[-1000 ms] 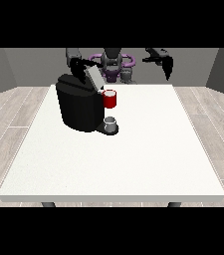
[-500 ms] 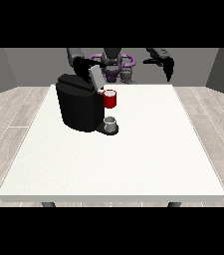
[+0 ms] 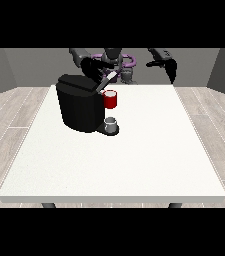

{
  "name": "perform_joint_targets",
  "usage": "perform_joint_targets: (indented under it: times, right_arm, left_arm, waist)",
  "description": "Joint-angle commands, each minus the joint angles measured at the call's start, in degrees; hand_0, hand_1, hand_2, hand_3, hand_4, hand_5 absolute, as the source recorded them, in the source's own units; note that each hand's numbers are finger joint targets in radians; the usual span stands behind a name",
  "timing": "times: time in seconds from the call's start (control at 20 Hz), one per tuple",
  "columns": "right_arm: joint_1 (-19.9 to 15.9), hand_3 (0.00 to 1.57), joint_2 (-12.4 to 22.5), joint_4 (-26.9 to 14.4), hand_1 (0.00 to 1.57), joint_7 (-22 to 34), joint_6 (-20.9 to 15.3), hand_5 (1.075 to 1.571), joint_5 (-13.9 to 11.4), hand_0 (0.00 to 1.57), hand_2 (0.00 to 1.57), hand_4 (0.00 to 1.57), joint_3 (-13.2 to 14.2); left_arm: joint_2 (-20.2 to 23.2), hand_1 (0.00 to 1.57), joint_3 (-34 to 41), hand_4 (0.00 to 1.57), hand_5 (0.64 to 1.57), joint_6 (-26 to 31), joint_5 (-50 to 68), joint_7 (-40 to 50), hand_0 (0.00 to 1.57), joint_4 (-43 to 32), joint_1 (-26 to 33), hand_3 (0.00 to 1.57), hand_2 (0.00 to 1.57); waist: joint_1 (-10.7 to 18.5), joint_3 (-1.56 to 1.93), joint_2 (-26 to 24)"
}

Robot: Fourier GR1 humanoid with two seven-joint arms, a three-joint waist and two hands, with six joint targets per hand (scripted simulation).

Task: Insert the coffee pod into the coffee machine and close the lid

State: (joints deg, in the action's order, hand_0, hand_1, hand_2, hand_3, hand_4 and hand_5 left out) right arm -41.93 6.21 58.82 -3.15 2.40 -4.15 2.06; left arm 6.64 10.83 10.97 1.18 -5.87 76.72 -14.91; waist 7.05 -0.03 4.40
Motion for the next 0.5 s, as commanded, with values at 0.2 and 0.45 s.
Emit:
perform_joint_targets:
  times: [0.2, 0.45]
  right_arm:
    - [-4.62, 0.0, 0.1, -1.75, 0.0, 2.59, 0.75, 1.571, -2.93, 0.0, 0.0, 0.15, -1.49]
    - [-6.6, 0.0, -1.2, -2.35, 0.0, 2.42, -1.15, 1.571, -3.81, 0.0, 0.0, 0.12, -0.86]
  left_arm:
    - [-0.1, 0.0, -0.74, 0.17, 1.571, 0.39, 1.74, 2.45, 0.0, 0.39, -0.25, 0.0, 0.0]
    - [0.45, 0.0, -1.7, 0.12, 1.571, 2.23, 1.42, -2.25, 0.0, 0.14, 1.45, 0.0, 0.0]
  waist:
    - [0.92, 0.02, -1.67]
    - [1.59, 0.02, -1.53]
